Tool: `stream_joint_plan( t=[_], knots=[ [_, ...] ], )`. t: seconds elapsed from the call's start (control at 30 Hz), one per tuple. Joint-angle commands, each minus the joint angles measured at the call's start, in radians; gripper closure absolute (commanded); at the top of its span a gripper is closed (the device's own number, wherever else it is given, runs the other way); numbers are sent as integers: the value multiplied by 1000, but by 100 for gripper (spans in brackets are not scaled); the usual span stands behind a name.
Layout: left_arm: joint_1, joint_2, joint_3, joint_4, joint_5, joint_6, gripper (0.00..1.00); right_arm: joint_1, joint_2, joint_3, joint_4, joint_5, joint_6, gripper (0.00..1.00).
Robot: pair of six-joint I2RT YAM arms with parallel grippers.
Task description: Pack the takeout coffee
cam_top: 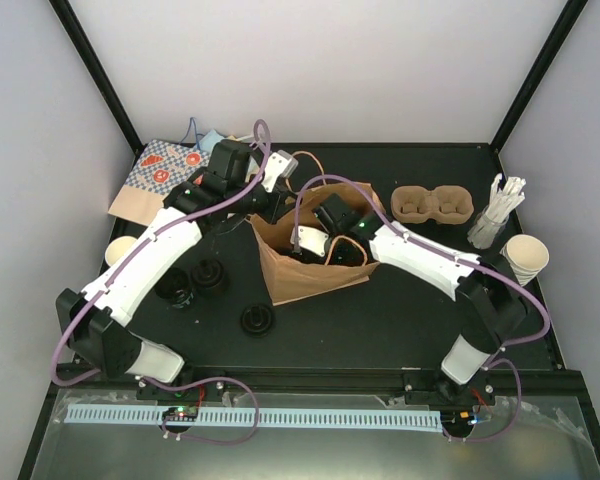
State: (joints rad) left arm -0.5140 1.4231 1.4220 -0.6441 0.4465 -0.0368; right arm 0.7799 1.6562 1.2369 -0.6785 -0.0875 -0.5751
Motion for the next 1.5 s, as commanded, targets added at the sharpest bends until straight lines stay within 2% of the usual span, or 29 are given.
stream_joint_plan(
  t=[0.0,0.07,0.13,0.23,0.37,0.6,0.7,0.87,1.0,1.3,1.47],
  knots=[
    [12,15,66,8,-53,28,80,-41,110,19,-65,-18,-24,54],
    [12,5,65,30,-104,38,71,-47,129,39,-73,-17,-28,54],
    [15,1,74,43,-172,42,54,-53,140,47,-75,-19,-31,54],
    [21,1,105,27,-221,37,35,-59,159,61,-89,-33,-31,53],
    [29,-5,125,13,-252,31,21,-67,197,77,-110,-62,-23,53],
    [36,-45,131,-37,-352,32,6,-69,183,39,-61,-55,-18,53],
    [36,-58,137,-66,-329,36,6,-70,144,-5,-7,-44,-33,54],
    [36,-47,138,-122,-196,114,7,-68,110,-62,73,1,-44,54],
    [35,-9,162,-176,-173,153,8,-66,97,-111,153,30,-34,53],
    [32,65,233,-252,-254,186,16,-46,100,-177,189,74,-49,52],
    [32,85,234,-237,-280,179,27,-38,112,-196,194,74,-34,52]
  ],
)
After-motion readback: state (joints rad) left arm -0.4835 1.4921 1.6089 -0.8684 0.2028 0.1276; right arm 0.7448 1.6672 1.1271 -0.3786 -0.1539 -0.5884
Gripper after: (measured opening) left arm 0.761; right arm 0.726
